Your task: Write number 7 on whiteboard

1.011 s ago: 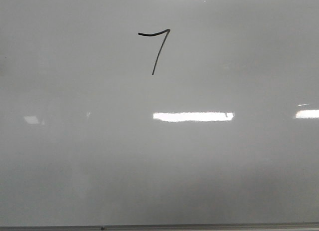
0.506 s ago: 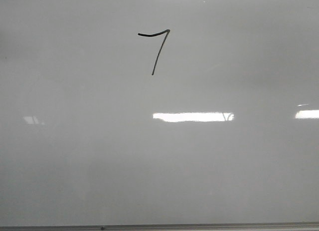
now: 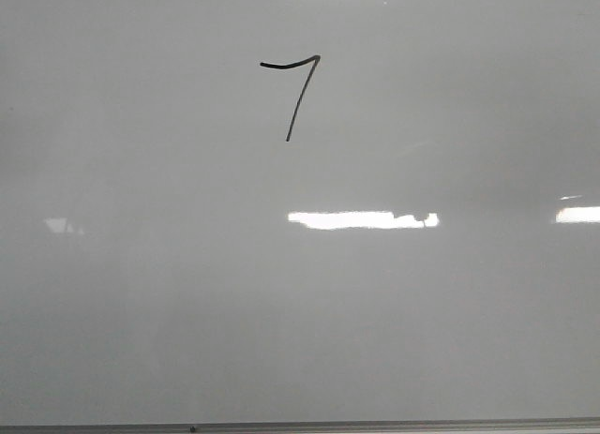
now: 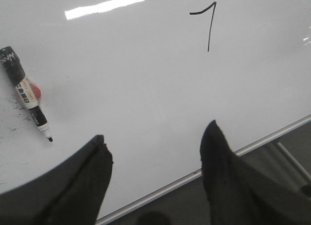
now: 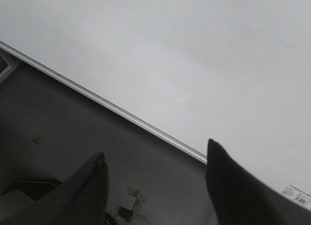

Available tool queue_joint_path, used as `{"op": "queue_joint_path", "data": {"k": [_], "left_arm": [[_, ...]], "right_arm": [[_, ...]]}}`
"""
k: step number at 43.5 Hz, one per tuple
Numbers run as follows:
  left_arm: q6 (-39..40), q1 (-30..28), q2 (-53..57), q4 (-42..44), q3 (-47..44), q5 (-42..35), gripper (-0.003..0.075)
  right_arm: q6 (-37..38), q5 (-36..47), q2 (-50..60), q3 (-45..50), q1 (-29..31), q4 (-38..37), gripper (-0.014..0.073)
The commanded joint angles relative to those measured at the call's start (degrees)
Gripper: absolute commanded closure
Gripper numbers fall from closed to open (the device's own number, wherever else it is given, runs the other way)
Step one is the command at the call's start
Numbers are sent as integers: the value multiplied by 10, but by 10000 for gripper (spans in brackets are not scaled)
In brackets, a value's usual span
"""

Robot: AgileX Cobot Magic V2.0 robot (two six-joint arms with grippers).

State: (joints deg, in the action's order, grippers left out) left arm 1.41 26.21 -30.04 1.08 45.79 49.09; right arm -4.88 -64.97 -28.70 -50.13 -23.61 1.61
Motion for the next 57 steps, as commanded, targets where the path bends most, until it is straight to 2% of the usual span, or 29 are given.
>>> {"op": "queue_joint_path", "data": {"k": [1, 10, 13, 19, 43, 48, 57], "left_arm": [[7, 5, -2, -3, 10, -51, 424], [7, 5, -2, -3, 8, -57, 678], [7, 5, -2, -3, 8, -59, 735], [7, 5, -2, -3, 8, -65, 741], [7, 6, 11, -6, -1, -72, 741], [7, -25, 48, -7, -27, -91, 741], [7, -141, 160, 6, -150, -207, 741]], "right_arm": [[2, 40, -3, -13, 5, -5, 213], [2, 40, -3, -13, 5, -5, 594], [2, 40, -3, -13, 5, -5, 667], [2, 62, -3, -13, 5, -5, 662], [2, 59, -3, -13, 5, -5, 662], [2, 58, -3, -13, 5, -5, 662], [2, 58, -3, -13, 5, -5, 662]]}}
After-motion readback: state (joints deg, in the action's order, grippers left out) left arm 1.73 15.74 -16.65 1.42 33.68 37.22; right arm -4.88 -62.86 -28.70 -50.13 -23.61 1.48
